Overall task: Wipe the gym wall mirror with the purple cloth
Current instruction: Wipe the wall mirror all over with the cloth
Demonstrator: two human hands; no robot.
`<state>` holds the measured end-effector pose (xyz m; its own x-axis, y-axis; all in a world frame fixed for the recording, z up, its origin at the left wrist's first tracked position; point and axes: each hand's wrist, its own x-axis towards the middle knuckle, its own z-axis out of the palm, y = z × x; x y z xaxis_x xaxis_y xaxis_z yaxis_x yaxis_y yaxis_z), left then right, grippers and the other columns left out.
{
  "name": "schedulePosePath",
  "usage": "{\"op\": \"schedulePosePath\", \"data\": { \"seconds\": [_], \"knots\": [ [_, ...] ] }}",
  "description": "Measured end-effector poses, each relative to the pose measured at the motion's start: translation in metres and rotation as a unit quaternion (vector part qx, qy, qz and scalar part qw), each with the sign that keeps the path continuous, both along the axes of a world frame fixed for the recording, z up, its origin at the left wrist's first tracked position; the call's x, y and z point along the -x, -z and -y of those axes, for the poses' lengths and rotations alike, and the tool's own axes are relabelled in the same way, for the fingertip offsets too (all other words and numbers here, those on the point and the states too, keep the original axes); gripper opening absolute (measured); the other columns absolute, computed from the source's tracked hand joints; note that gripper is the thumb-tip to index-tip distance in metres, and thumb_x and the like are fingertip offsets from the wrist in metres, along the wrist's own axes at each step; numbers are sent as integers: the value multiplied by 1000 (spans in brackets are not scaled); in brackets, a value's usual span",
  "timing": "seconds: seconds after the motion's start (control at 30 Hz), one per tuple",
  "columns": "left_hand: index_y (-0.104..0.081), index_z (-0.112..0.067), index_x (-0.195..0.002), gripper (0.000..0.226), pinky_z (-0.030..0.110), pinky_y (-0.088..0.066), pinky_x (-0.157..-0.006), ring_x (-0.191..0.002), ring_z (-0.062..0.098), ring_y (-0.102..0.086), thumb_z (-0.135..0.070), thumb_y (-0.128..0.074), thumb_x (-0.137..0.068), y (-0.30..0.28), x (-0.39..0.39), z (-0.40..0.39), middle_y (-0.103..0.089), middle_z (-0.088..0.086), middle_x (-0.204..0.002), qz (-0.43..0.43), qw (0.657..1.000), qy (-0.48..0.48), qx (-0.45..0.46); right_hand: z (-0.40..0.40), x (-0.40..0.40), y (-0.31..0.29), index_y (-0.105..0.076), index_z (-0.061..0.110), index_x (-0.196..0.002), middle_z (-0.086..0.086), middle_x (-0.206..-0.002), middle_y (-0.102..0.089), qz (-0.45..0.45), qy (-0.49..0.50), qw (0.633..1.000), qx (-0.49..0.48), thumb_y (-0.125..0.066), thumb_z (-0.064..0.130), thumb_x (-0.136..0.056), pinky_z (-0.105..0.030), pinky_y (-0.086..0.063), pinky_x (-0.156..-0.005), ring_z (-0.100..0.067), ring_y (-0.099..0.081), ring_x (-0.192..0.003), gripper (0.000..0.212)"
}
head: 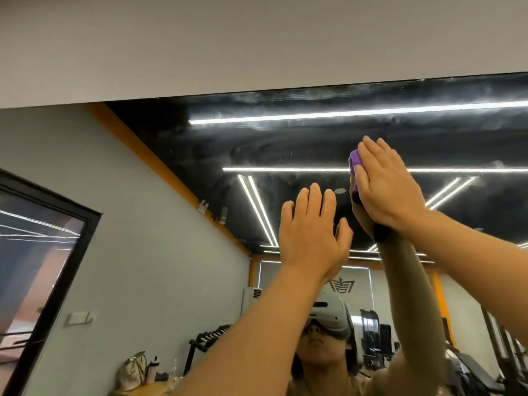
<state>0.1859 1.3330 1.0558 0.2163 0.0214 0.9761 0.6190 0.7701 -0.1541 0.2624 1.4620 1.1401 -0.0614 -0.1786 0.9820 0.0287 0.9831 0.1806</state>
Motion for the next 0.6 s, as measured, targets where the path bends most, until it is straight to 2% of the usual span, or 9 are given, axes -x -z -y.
{"op": "schedulePosePath", "data": {
  "seconds": [0.07, 0.13, 0.17, 0.23, 0.27, 0.33, 0.37, 0.43, 0.6],
  "knots": [
    [-64, -14, -114, 44, 40, -49, -89, -101, 23, -60, -41, -39, -91, -8, -5, 3, -64, 5, -111, -21, 1000, 21, -6, 0, -3, -8, -20, 5, -159, -11, -167, -17, 15, 20, 1000, -8, -12, 40, -100, -31, -1, -124, -25, -8, -156, 69],
    [-62, -14, -106, 33, 39, -46, -85, -91, 21, -54, -37, -45, -91, -12, -6, 1, -59, 4, -100, -37, 998, 43, -25, -3, -5, -10, -17, 6, -160, -10, -168, -14, 27, 32, 999, -12, -19, 34, -109, -31, 0, -124, -25, -5, -156, 58],
    [-62, -14, -107, 30, 39, -45, -88, -93, 21, -53, -36, -48, -91, -13, -6, -2, -58, 4, -103, -32, 998, 50, -37, -4, -5, -9, -16, 6, -160, -9, -168, -13, 27, 28, 999, -11, -23, 30, -111, -30, 1, -123, -24, -4, -156, 55],
    [-60, -13, -119, 35, 42, -39, -102, -114, 25, -53, -35, -49, -94, -16, -8, -9, -58, 7, -122, 8, 996, 69, -63, -6, -5, -3, -14, 8, -160, -7, -169, -11, 22, 17, 1000, -6, -26, 27, -111, -28, 2, -122, -22, -2, -156, 54],
    [-57, -13, -129, 41, 44, -32, -112, -129, 27, -47, -35, -46, -97, -18, -12, -13, -53, 9, -138, 38, 994, 80, -70, -7, -5, -1, -14, 9, -160, -6, -169, -10, 22, 18, 1000, -6, -26, 27, -111, -27, 3, -122, -21, -2, -156, 54],
    [-40, -16, -151, 53, 42, -10, -123, -152, 25, -20, -36, -34, -103, -22, -20, -20, -28, 8, -163, 90, 991, 85, -60, -9, -6, -3, -12, 10, -161, -5, -169, -8, 26, 34, 999, -11, -25, 29, -111, -27, 2, -122, -20, 0, -156, 55],
    [-28, -19, -158, 56, 40, -1, -124, -155, 22, -7, -37, -28, -105, -25, -22, -24, -15, 5, -168, 106, 990, 77, -44, -9, -6, -8, -10, 10, -161, -5, -169, -6, 30, 43, 999, -12, -24, 29, -111, -28, 2, -123, -20, 0, -156, 55],
    [-12, -23, -161, 62, 37, 8, -123, -156, 18, 5, -40, -13, -102, -27, -22, -29, -2, 1, -170, 126, 990, 59, -20, -9, -7, -24, -9, 9, -161, -6, -170, -4, 27, 47, 999, -6, -22, 28, -112, -32, 1, -125, -21, 1, -156, 55],
    [-10, -27, -161, 69, 38, 9, -124, -155, 15, 8, -44, -8, -95, -28, -18, -31, 0, -2, -170, 131, 990, 52, -22, -11, -9, -54, -11, 5, -160, -9, -169, -7, 2, 24, 999, 25, -23, 25, -112, -34, 1, -124, -24, -1, -156, 54]
  ]
}}
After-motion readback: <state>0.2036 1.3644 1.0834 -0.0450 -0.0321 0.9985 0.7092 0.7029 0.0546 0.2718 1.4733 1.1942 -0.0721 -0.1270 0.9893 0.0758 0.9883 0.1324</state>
